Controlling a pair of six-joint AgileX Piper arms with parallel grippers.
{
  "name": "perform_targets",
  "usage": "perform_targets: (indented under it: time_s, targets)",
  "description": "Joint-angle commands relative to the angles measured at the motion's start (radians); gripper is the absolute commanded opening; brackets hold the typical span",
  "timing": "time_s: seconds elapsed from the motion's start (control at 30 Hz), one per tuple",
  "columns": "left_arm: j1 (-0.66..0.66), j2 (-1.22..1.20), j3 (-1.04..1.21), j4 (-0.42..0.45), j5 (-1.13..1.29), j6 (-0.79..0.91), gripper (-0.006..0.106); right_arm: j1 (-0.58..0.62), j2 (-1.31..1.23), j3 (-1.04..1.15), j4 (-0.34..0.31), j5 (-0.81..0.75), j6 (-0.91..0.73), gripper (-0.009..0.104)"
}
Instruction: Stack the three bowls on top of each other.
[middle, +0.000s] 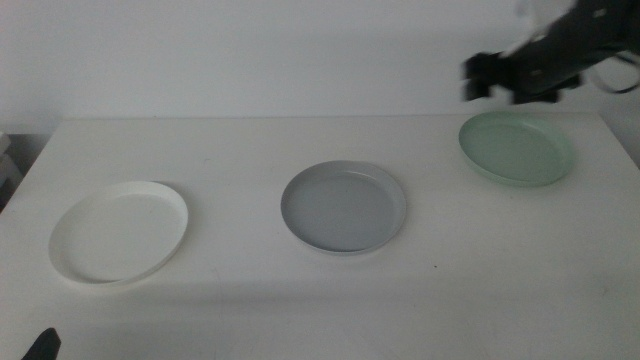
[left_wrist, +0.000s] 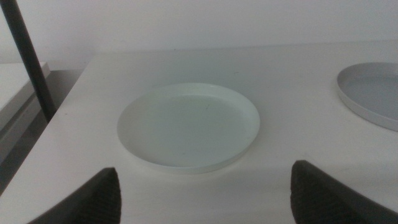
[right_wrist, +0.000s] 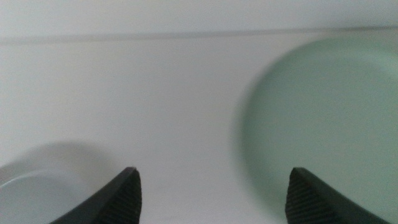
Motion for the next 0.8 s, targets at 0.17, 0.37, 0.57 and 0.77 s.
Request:
perform_targets:
  time_s: [0.17, 0.37, 0.57, 0.77]
  targets:
    - [0.0, -0.013, -0.005, -0.008, -0.079, -0.009, 0.102, -0.216, 0.048, -0.139, -0.06, -0.03, -0.004, 0.059]
    - [0.0, -0.013, -0.005, -0.008, -0.079, -0.009, 0.102, -0.283, 0.191, -0.258, -0.06, -0.032, -0.013, 0.059]
    - [0.0, -0.013, -0.005, -0.008, -0.079, -0.009, 0.102, -0.307, 0.311, -0.331, -0.062, -0.031, -0.037, 0.057]
    - [0.0, -0.013, -0.005, -0.008, -0.079, -0.009, 0.102, -0.308, 0.385, -0.358, -0.06, -0.042, -0.045, 0.049]
